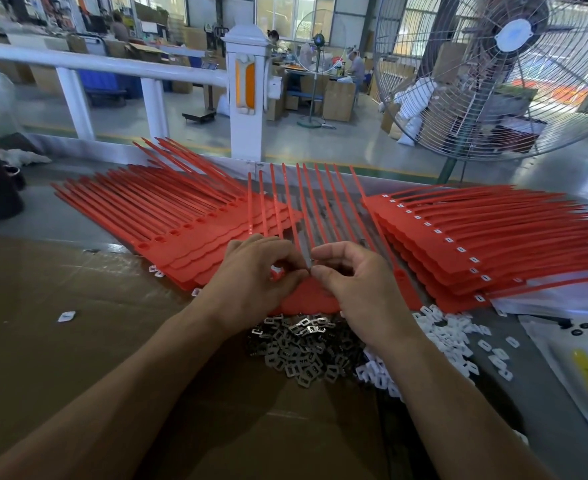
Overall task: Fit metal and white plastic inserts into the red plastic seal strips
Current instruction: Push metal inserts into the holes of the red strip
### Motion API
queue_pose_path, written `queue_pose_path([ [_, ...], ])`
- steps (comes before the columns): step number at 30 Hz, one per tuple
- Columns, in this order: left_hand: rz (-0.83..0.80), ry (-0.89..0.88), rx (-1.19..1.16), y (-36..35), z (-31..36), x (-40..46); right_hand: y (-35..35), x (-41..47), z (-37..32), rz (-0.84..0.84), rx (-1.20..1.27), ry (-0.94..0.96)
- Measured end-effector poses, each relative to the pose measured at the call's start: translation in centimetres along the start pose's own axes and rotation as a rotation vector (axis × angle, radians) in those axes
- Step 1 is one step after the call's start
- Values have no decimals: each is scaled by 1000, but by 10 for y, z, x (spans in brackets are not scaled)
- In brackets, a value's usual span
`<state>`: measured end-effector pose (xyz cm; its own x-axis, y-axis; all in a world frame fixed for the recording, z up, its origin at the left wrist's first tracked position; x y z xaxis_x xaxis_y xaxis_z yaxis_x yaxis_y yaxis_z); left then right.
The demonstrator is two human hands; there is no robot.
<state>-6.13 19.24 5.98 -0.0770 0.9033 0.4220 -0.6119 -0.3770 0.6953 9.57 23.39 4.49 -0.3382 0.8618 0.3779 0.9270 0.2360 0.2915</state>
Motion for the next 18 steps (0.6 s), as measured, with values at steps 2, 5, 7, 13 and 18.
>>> queue_pose_path([
  [2,41,-3,-36,3,2,0,2,0,1,15,25,-13],
  [5,46,7,-133,5,4,1,1,-1,1,-19,28,-25],
  [7,8,19,-193,4,4,1,-2,-1,2,-39,22,-28],
  [13,48,1,-127,4,8,-2,-4,-2,4,-78,42,-90],
  [18,91,-132,69,6,15,-2,-6,-2,6,-126,29,-123],
])
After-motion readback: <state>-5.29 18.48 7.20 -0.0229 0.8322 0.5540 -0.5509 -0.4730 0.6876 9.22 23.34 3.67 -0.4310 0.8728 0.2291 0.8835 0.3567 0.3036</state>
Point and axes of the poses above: each hand's wrist, its own x-axis towards the middle knuckle, its own y-axis out of the back of the hand, z = x × y, the point moved 7 cm from there along x, towards the middle knuckle, and after that the axes turned 11 degrees about y, right-handed, at the moved point
